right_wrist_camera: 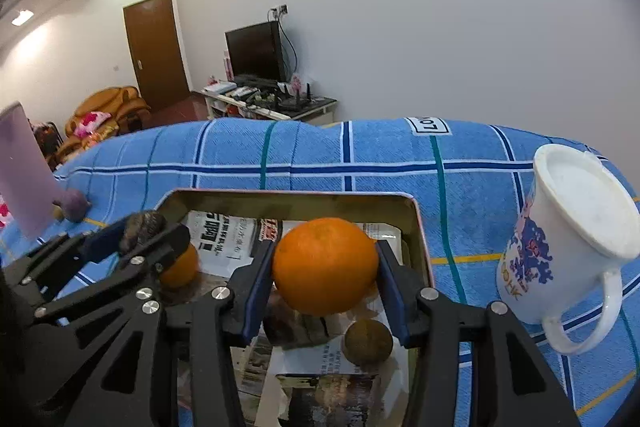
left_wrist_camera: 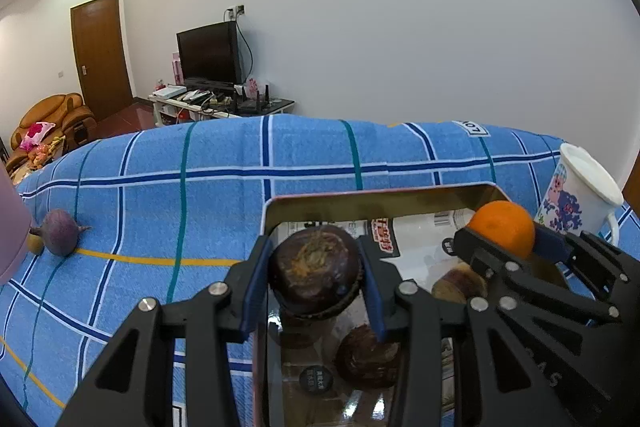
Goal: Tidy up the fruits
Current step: 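Open the left tool to drop the brown fruit while the right tool drops the orange into the tin, then withdraw both open tools from the tin toward the beet and yellow fruit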
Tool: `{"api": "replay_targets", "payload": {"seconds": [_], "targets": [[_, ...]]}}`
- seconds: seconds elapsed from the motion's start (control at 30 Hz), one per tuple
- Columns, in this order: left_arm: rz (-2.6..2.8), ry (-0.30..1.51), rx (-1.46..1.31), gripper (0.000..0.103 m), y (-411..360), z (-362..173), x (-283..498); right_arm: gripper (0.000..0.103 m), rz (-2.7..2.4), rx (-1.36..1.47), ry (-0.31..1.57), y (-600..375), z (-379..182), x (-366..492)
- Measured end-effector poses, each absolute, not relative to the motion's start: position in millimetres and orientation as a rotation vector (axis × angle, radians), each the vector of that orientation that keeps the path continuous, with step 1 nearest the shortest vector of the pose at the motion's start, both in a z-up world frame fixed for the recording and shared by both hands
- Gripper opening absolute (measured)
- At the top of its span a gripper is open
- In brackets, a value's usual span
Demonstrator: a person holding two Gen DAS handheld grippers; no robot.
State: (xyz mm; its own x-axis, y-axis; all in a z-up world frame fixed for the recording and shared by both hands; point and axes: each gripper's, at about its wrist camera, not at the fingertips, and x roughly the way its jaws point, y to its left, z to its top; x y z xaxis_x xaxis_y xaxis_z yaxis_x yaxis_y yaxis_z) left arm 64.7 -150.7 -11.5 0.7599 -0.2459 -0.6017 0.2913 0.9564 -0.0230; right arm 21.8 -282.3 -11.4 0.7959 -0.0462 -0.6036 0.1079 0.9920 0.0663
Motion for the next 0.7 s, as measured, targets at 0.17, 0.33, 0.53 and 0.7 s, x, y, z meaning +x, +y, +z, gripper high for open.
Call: {"api": "replay_targets", "payload": {"seconds": [0.17, 0.33, 0.53, 0.7], "targets": [[-0.299, 0.641, 0.060, 0.045, -148, -11, 64, 0.052, -0.026, 0.156, 0.622, -288, -11, 17], [-0.282, 0.621, 0.057, 0.046, -143, -9, 59, 0.052, 0.029, 0.203, 0.606, -290, -10, 14], [-0.214, 0.491, 0.074, 0.102, -139, 4, 35, 0.071, -0.023, 0.254, 0.474, -301, 4, -12], [-0.176, 0.368, 0.091, 0.103, -134, 15, 12, 0.079, -0.132, 0.213, 0.357, -300, 17, -34]]}}
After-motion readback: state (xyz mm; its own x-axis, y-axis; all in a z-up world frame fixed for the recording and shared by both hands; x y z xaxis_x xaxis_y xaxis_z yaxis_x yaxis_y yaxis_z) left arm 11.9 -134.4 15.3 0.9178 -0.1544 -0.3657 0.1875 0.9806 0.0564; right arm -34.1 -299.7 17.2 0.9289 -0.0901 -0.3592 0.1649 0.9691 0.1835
